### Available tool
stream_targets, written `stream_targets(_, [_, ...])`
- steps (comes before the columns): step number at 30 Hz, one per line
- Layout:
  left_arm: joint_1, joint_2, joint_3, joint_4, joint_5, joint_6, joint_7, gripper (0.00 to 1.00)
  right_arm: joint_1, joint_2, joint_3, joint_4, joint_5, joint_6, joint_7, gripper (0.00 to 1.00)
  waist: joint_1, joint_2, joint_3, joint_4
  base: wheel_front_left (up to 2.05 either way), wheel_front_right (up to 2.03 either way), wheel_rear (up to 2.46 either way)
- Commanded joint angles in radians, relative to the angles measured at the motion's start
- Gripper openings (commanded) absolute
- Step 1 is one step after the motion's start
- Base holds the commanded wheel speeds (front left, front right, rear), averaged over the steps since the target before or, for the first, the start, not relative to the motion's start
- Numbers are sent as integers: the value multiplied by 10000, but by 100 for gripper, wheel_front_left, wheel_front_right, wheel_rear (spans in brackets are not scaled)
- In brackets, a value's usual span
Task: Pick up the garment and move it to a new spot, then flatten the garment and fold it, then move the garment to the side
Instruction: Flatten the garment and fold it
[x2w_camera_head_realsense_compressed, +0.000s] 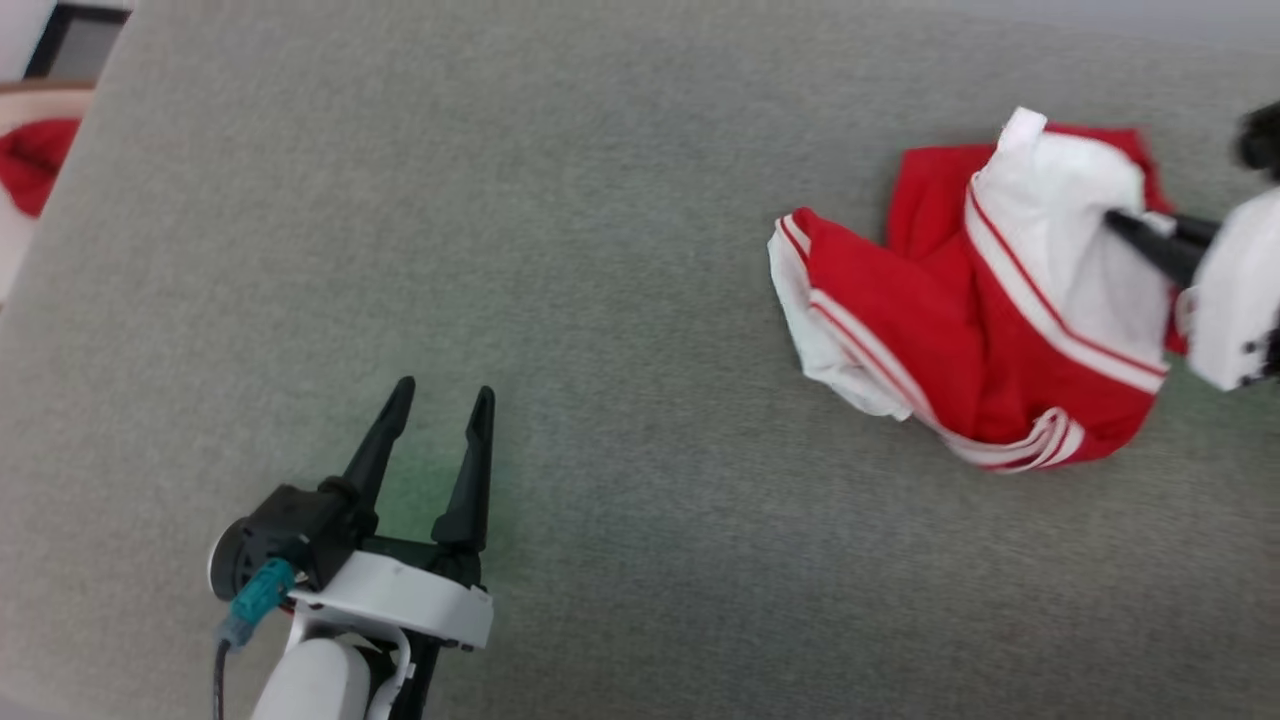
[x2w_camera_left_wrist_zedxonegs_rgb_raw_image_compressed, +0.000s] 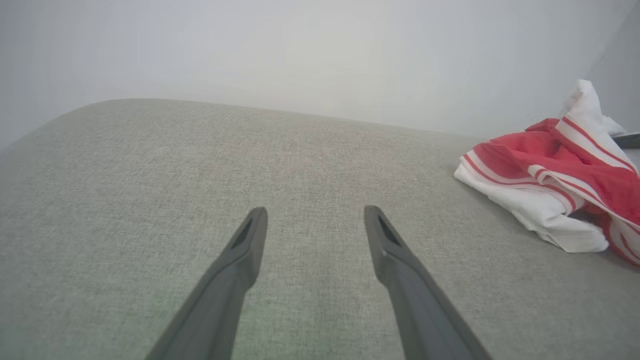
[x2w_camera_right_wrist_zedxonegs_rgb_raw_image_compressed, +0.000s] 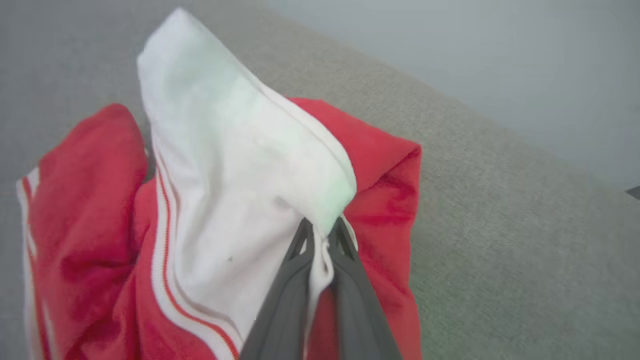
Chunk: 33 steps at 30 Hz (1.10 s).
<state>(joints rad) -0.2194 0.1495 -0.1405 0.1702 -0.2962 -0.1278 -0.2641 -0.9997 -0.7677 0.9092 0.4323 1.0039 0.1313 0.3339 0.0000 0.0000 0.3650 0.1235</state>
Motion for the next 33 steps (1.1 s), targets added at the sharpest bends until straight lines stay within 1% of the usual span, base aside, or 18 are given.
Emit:
stream_targets(1, [103,41,48,-50,-33,-47,-1,100,332,-195,-329,75,275,-10,-350,0,0,0,-301,-353,0,0,0])
stream_targets(4, [204,42,96,-91,-33,-47,-1,100,1066,-407,-1186,382,840,-8,-1102,0,0,0,-443,-572,0,0,0])
stream_targets(6, [258,49,127,-116,-28,-47,-1,100,1759,-546,-1722,767,1014,-8,-1569,0,0,0,-505,-708,0,0,0])
stream_targets(8, [323,80,92,-138,-47,-47,-1,100,2454,-516,-2276,1248,1233,-8,-1985,0,0,0,-532,-823,0,0,0])
stream_targets(11, [349,175,65,-176,-63,-47,-1,100,3339,-266,-2982,1924,1410,-8,-2487,0,0,0,-568,-961,0,0,0])
stream_targets(14, [265,297,-24,-242,-178,-47,-1,100,3875,101,-3403,2387,1204,-8,-2762,0,0,0,-618,-1113,0,0,0])
stream_targets(17, [-46,595,-444,-267,-416,-47,-1,100,4092,541,-3700,2499,886,-8,-2948,0,0,0,-731,-1244,0,0,0])
stream_targets(18, [-212,767,-659,-259,-497,-47,-1,100,4134,663,-3821,2515,765,-8,-3040,38,0,0,-782,-1287,0,0,0])
stream_targets(19, [-406,964,-935,-209,-594,-47,-1,100,4151,736,-3959,2553,634,-8,-3166,100,0,0,-832,-1329,0,0,0])
stream_targets(22, [-1289,1644,-1939,23,-1042,-47,136,100,4254,1006,-4507,2530,321,-8,-3636,100,0,0,-1017,-1463,0,0,0])
stream_targets(25, [-2544,2238,-2976,147,-1758,-47,830,100,4480,1081,-5145,2298,-56,-8,-4262,100,0,0,-1140,-1669,0,0,0])
stream_targets(27, [-3418,2571,-3748,202,-2384,-47,1503,100,4745,1177,-5573,1955,-270,-8,-4649,100,0,0,-1184,-1855,0,0,0])
stream_targets(29, [-4293,2800,-4407,370,-3170,-38,2263,100,5088,1355,-5872,1331,-535,-8,-4944,100,0,0,-1173,-2120,0,0,0])
stream_targets(33, [-5940,3106,-5965,969,-4882,-38,4346,100,5929,1923,-6317,-240,-826,-7,-4919,100,0,0,-981,-2724,0,0,0])
